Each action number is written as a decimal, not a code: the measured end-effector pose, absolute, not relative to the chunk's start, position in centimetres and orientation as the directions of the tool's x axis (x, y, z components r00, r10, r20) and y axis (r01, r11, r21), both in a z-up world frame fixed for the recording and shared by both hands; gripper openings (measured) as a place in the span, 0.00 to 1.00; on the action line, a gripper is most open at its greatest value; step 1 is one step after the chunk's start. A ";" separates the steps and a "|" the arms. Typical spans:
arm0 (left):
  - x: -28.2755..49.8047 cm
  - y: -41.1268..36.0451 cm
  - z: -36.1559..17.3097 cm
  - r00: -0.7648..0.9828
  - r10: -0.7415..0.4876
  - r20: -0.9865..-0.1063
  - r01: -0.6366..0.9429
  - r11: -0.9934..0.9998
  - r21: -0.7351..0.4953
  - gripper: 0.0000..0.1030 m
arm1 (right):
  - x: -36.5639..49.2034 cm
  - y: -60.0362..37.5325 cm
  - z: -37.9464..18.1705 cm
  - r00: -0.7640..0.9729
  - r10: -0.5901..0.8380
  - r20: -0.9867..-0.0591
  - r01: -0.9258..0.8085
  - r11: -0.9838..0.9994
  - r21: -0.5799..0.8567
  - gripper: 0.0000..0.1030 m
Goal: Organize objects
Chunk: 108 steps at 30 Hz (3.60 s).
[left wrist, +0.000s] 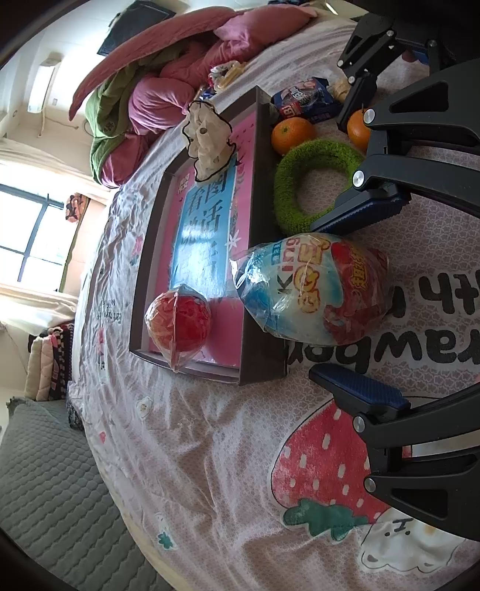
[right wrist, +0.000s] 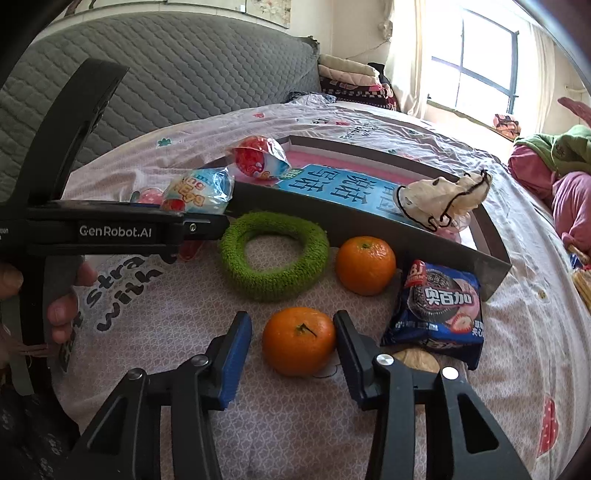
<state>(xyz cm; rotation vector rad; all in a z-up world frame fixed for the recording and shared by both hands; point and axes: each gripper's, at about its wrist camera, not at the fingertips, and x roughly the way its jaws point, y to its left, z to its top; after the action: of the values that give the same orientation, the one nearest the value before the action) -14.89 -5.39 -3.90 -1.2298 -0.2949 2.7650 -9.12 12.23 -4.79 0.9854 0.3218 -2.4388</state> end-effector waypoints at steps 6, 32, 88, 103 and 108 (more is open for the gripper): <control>-14.9 -5.1 -4.0 -0.677 0.170 -0.716 -0.013 -0.976 -0.220 0.69 | -9.4 12.2 -5.2 -0.611 -0.340 -0.715 0.521 -0.853 -0.039 0.38; -12.2 -4.6 -2.2 -0.718 0.181 -0.672 -0.029 -0.973 -0.230 0.52 | -8.2 13.1 -3.1 -0.643 -0.414 -0.644 0.540 -0.842 0.002 0.37; -7.6 0.7 3.9 -0.807 0.113 -0.580 -0.057 -0.992 -0.113 0.52 | -5.5 17.6 3.3 -0.807 -0.427 -0.408 0.466 -0.885 0.005 0.37; -8.8 1.1 2.8 -0.797 0.119 -0.592 -0.067 -0.992 -0.108 0.52 | -7.0 18.9 3.3 -0.807 -0.417 -0.418 0.437 -0.898 0.053 0.37; -9.6 0.7 1.9 -0.790 0.125 -0.601 -0.060 -0.990 -0.128 0.52 | -7.3 19.4 3.1 -0.812 -0.403 -0.423 0.421 -0.905 0.055 0.37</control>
<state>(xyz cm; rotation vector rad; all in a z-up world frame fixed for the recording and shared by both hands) -9.64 0.66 1.91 -0.9772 -0.1561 2.8784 -7.30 19.35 3.07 0.6029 0.0571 -2.6365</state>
